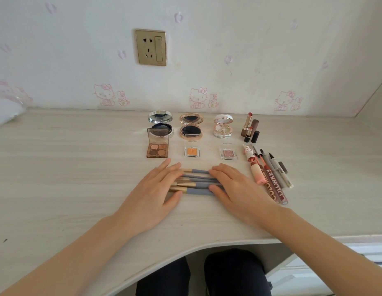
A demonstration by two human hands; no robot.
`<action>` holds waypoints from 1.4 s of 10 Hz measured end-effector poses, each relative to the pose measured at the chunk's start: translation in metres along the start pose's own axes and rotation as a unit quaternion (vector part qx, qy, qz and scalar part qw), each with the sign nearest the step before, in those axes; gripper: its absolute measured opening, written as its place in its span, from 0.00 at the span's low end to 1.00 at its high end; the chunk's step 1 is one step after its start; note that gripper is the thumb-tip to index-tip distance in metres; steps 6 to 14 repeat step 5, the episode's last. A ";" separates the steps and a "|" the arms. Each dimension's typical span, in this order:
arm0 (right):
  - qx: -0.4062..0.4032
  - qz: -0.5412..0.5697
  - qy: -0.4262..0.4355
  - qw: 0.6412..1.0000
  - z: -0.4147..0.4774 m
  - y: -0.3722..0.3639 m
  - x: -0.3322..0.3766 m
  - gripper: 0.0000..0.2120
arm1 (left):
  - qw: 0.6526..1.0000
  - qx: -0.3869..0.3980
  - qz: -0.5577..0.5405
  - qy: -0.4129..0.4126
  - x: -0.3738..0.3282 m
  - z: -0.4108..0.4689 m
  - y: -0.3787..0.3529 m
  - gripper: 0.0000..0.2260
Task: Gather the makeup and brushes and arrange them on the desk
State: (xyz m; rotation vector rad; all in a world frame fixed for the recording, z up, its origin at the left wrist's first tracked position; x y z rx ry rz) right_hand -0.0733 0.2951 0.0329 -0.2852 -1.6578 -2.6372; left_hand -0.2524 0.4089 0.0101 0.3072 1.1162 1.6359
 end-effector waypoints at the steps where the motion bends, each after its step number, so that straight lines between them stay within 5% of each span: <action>1: -0.001 0.004 0.012 1.000 0.000 -0.007 0.005 0.27 | 0.999 0.036 -0.003 0.003 0.000 0.000 -0.003 0.30; 3: -0.018 0.025 0.004 1.000 0.003 -0.006 0.004 0.21 | 1.000 0.014 0.005 0.013 -0.004 -0.002 0.000 0.30; 14: -0.039 0.036 -0.015 0.998 -0.002 -0.001 0.002 0.20 | 0.999 0.002 0.050 -0.008 -0.008 -0.004 0.007 0.28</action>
Point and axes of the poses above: each hand's wrist, its own z-axis towards the middle knuckle, its own y-axis out of the back of the hand, x = y × z, the point moved 3 cm from there along z, towards the middle knuckle, and after that the axes turned 15 degrees about -x, right-handed, at the moved point
